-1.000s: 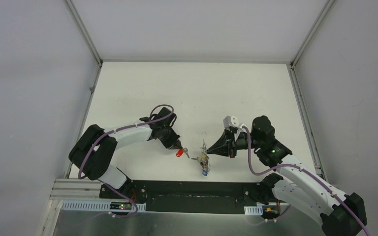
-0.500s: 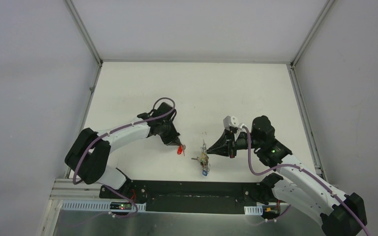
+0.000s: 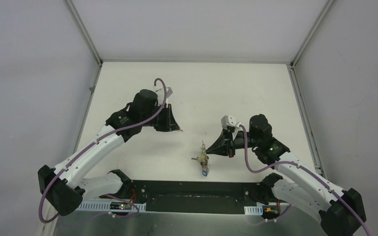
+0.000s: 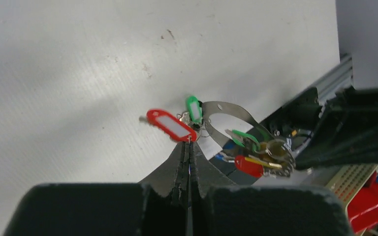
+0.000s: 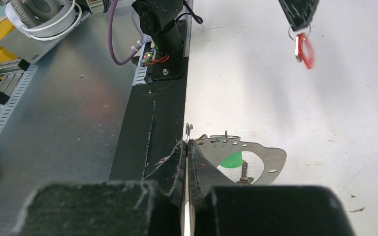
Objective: Put the keys on the keyring
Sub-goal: Pick up the key from the center of the board, then insert the key onto the keyring.
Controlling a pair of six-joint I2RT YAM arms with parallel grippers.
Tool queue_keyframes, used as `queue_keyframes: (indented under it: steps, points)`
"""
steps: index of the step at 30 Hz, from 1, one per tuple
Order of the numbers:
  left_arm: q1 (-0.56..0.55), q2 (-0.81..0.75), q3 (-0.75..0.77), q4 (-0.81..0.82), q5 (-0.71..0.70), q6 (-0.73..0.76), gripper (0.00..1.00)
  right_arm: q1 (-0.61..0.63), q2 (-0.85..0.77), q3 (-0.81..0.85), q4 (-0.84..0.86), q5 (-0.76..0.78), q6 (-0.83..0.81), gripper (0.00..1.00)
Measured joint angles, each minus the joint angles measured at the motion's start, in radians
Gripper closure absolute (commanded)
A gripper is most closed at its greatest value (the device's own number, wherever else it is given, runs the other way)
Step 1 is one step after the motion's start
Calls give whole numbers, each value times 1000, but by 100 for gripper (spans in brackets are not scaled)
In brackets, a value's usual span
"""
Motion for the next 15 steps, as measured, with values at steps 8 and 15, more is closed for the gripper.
queue_keyframes:
  steps: [8,15]
  points:
    - [-52,-103,44,-14,177,198,100,0,49,65,-36,-16,-48,100]
    - [-174,-86,84,-15,259,216,100,2,59,76,-35,-32,-77,100]
